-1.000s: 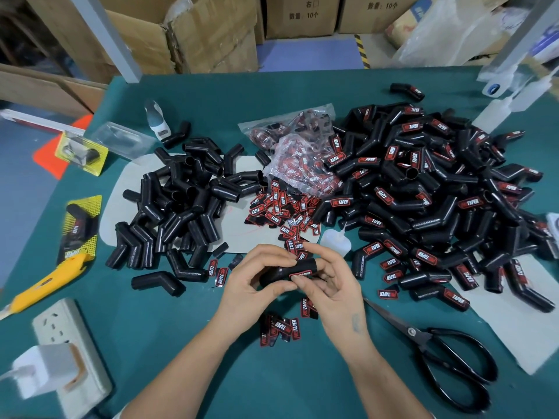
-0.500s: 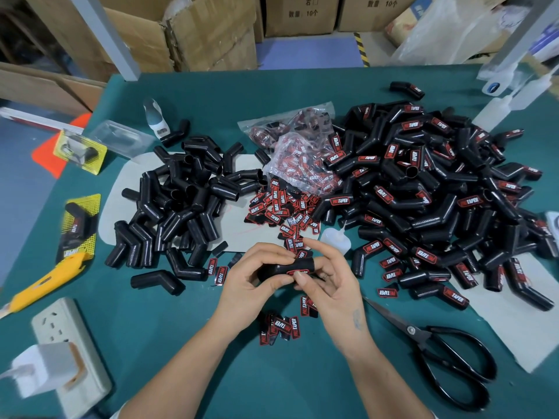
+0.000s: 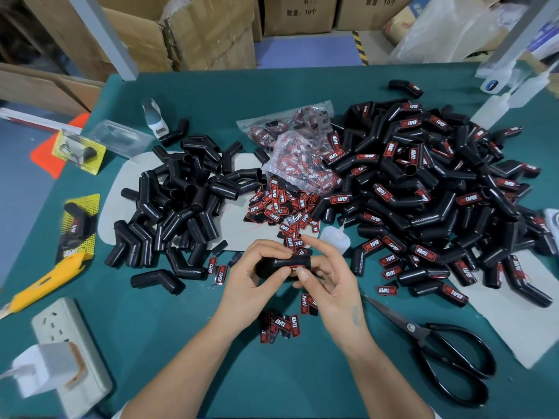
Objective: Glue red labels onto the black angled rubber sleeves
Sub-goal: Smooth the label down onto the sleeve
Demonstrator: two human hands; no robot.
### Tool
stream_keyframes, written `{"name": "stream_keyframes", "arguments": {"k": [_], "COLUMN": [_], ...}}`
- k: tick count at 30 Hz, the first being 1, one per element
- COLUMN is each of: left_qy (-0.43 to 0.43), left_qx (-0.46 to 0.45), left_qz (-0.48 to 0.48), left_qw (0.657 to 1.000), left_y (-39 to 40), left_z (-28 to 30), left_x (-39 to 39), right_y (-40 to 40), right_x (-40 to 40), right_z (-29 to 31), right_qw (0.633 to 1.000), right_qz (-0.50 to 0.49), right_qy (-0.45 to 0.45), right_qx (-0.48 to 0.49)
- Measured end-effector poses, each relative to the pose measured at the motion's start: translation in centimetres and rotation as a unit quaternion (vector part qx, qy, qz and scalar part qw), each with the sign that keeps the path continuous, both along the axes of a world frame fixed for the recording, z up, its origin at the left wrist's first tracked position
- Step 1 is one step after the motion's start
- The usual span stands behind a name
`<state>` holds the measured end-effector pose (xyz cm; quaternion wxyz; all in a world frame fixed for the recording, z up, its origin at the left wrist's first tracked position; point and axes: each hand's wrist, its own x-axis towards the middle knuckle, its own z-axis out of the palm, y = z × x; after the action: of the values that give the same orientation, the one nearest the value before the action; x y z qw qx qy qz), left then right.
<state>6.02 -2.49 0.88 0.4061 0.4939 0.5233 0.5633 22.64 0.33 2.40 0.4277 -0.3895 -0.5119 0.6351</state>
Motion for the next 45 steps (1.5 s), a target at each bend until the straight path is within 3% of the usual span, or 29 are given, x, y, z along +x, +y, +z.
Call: {"name": "stream_keyframes", "arguments": {"k": [19,33,45], "left_qy": [-0.077,-0.061,-0.009], "left_qx": [-0.047,-0.068,-0.062], "left_qz": [0.006,-0.006,-0.017], "left_qw": [0.996,0.996,0.998], "left_y": [-0.1,-0.1,-0.3], "left_z": [0.5,0.6,0.8], "left_x": [0.1,-0.2,0.0], "right_y": [-0.1,0.2,0.3], "right_x": [-0.1,0.1,-0.9], "right_z": [0.3,-0.5,-1.7], "right_qw": [1.0,0.999,0.998], "right_qz": [0.009,0.016,-0.05], "right_qy": [0.0,-0.028,-0.033], "right_qx": [-0.009,0.011,-0.037]}}
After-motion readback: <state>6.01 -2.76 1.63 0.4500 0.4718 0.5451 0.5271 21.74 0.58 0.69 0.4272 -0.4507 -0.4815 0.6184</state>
